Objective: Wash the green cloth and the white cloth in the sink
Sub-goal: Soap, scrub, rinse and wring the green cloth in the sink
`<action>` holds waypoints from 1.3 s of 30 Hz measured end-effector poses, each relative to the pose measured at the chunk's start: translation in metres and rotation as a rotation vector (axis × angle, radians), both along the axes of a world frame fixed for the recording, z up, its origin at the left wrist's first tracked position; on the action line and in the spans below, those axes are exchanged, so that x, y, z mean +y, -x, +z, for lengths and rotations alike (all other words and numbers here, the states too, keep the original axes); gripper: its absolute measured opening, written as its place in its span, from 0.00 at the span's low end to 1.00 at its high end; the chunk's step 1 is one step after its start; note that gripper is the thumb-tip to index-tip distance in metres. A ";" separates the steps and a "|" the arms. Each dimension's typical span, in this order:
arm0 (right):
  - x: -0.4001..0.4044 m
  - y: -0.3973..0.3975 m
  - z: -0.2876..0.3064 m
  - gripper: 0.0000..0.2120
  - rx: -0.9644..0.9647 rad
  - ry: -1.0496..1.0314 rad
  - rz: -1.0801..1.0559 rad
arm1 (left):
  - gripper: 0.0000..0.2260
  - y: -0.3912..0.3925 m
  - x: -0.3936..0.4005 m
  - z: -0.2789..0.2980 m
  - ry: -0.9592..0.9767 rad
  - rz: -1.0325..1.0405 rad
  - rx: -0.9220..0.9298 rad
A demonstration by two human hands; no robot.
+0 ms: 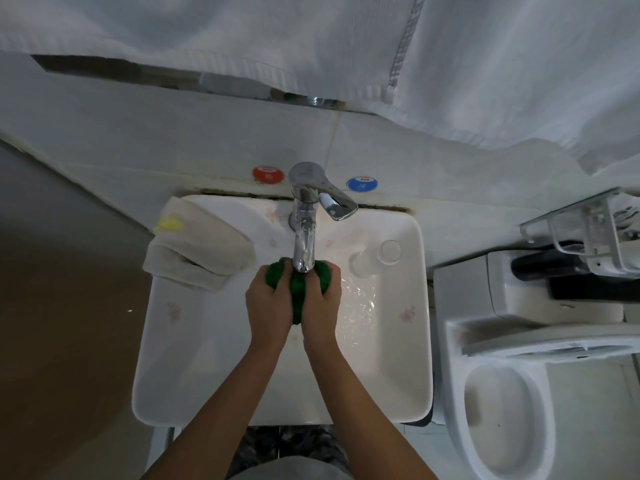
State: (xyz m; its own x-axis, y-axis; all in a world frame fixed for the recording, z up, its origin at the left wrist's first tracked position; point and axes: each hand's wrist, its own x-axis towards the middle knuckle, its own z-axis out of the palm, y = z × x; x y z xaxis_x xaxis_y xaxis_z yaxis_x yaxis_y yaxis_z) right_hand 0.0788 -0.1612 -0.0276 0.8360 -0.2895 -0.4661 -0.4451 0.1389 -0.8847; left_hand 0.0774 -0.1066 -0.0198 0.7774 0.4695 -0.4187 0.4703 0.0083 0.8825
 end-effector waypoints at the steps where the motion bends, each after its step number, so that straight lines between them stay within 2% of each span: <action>1: 0.001 -0.001 0.000 0.02 -0.013 -0.003 0.005 | 0.07 -0.001 0.001 0.002 0.035 -0.002 0.002; 3: 0.001 -0.004 0.001 0.06 -0.029 -0.006 -0.016 | 0.04 0.002 0.003 0.008 0.109 -0.042 -0.004; 7: -0.003 -0.011 0.004 0.15 -0.017 -0.094 -0.123 | 0.12 0.010 0.003 0.013 0.257 -0.194 0.030; 12: -0.002 -0.004 0.005 0.27 0.027 -0.270 -0.110 | 0.17 0.012 0.011 0.007 0.139 -0.268 0.101; 16: -0.006 0.003 0.004 0.34 0.049 -0.332 0.010 | 0.14 0.013 0.019 0.006 0.146 -0.222 0.051; 17: -0.008 0.004 0.005 0.31 0.052 -0.312 0.052 | 0.12 0.013 0.021 0.007 0.154 -0.211 0.040; 20: -0.011 0.006 0.002 0.10 0.083 -0.230 0.134 | 0.13 0.014 0.024 0.008 0.154 -0.221 0.019; 21: -0.012 0.007 0.000 0.08 0.093 -0.212 0.148 | 0.15 0.015 0.024 0.007 0.154 -0.225 0.020; 30: -0.014 0.006 -0.003 0.10 0.214 0.034 0.321 | 0.23 0.025 0.022 0.002 0.225 -0.256 -0.038; 34: -0.015 0.010 -0.001 0.12 0.177 -0.009 0.227 | 0.21 0.027 0.018 0.003 0.177 -0.307 -0.032; 36: -0.016 0.013 0.001 0.16 0.156 -0.064 0.130 | 0.20 0.030 0.017 0.004 0.218 -0.320 -0.036; 39: -0.019 0.015 0.004 0.17 0.134 -0.114 0.037 | 0.17 0.031 0.015 0.004 0.274 -0.279 -0.027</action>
State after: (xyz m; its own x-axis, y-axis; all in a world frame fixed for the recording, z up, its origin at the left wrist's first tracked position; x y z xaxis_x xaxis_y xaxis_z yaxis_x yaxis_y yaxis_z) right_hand 0.0634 -0.1804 -0.0240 0.7734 -0.1988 -0.6019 -0.5645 0.2160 -0.7967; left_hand 0.0459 -0.0917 -0.0162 0.8718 0.1123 -0.4767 0.4643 0.1202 0.8775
